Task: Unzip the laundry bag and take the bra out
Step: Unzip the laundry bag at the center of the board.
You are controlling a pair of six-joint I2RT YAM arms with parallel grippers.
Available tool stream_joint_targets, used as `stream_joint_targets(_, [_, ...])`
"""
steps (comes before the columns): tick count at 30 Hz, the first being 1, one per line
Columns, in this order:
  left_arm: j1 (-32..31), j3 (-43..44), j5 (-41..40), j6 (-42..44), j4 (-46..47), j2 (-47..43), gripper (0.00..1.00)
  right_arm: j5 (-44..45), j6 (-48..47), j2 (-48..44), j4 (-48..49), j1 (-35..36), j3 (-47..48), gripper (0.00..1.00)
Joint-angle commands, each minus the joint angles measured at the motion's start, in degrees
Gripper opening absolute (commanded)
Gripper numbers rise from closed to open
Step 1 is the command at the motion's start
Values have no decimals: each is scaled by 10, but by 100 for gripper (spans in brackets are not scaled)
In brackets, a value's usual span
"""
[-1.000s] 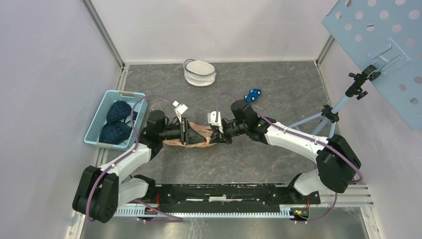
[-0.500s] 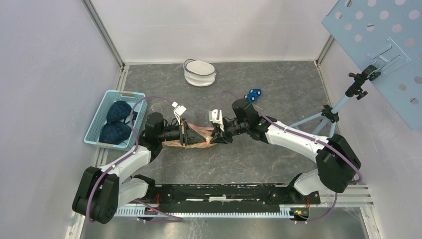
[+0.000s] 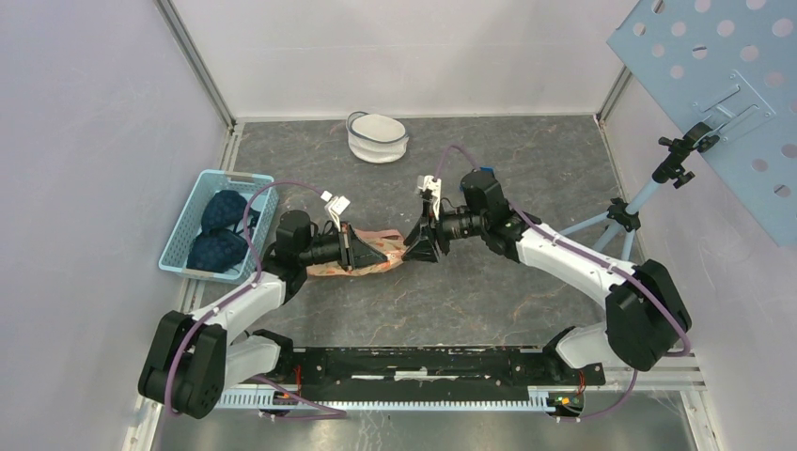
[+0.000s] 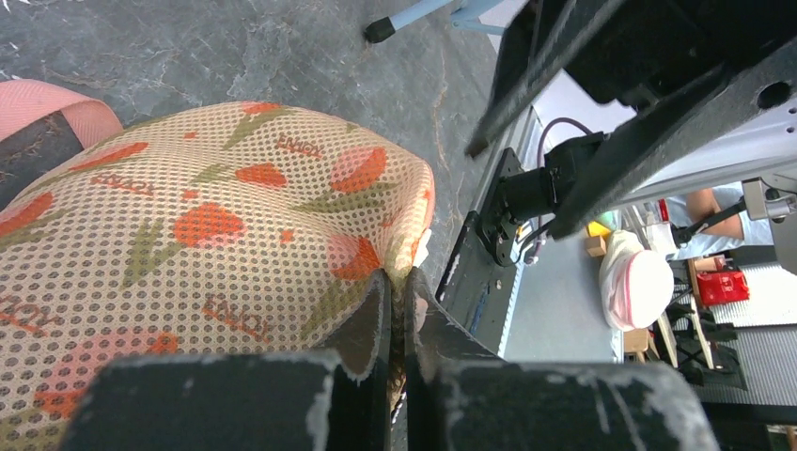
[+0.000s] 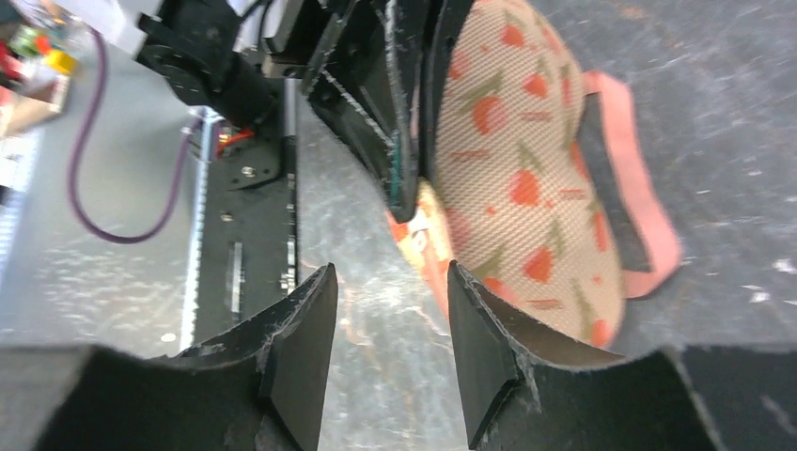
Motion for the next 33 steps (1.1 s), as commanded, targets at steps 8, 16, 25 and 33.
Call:
stream_joint_targets(8, [3,21,2,14,17,5,2,-82,294,49,205,2,-67,39])
stream_joint_targets(16, [2,16,13,9,27,4,2,-68,348,72,247,1,-78,38])
stream_joint_targets(25, [1,5,35,-11,60,1,2,-50,352,82,255,-11,-79,34])
stream_joint_targets(33, [-6,3,47,-12,68,1,2,-39,372,81,278,-21,-87,35])
